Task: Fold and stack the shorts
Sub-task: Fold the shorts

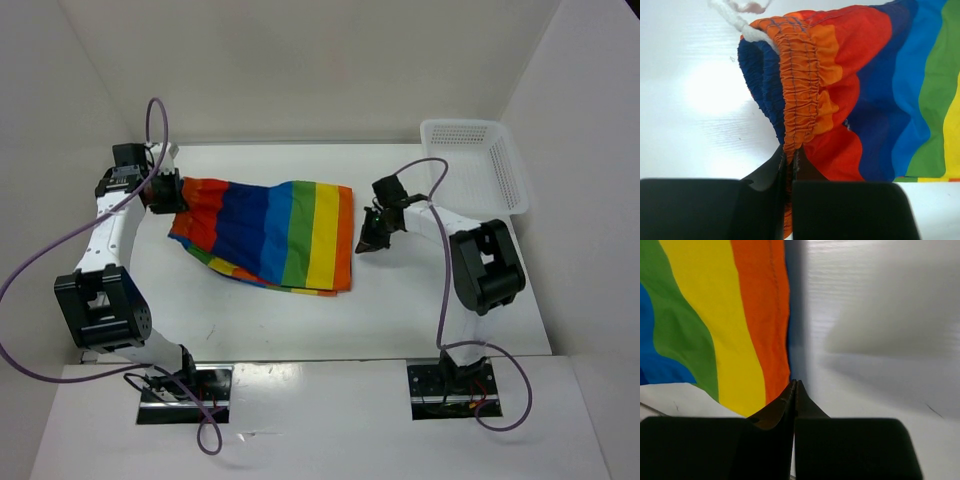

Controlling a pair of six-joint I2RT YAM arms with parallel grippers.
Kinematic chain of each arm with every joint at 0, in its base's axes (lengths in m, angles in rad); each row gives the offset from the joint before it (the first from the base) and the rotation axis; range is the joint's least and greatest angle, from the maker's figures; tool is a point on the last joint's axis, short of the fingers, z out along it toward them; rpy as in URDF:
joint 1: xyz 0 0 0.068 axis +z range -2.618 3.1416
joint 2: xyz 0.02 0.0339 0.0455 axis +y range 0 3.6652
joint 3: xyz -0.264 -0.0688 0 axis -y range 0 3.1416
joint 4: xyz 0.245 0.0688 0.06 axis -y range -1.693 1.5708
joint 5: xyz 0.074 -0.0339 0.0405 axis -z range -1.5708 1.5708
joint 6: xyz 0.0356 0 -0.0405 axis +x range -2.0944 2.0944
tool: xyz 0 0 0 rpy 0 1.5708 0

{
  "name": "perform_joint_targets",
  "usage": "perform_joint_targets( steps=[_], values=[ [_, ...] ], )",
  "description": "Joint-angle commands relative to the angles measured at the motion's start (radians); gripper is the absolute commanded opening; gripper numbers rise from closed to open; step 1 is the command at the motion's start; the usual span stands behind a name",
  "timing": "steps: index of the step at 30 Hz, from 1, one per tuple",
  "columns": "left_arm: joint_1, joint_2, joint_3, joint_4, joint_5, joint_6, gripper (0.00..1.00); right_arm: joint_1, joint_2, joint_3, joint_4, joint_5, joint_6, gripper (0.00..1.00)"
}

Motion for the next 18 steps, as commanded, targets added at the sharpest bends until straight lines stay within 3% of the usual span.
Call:
perform_joint_targets(
  steps=[1, 13, 18],
  values=[
    [-0.008, -0.018, 0.04, -0.051, 0.048, 0.003, 0.0, 0.04, 0.079, 0.062, 0.079, -0.035, -0.001, 0.0],
    [-0.058, 0.002, 0.13, -0.107, 0.006, 0.003, 0.0, 0.04, 0.198, 0.181, 0.062, 0.049, 0.013, 0.0],
    [-0.058, 0.021, 0.149, -0.13, -0.008, 0.003, 0.0, 0.04, 0.172, 0.267, 0.041, 0.004, 0.002, 0.0]
  ],
)
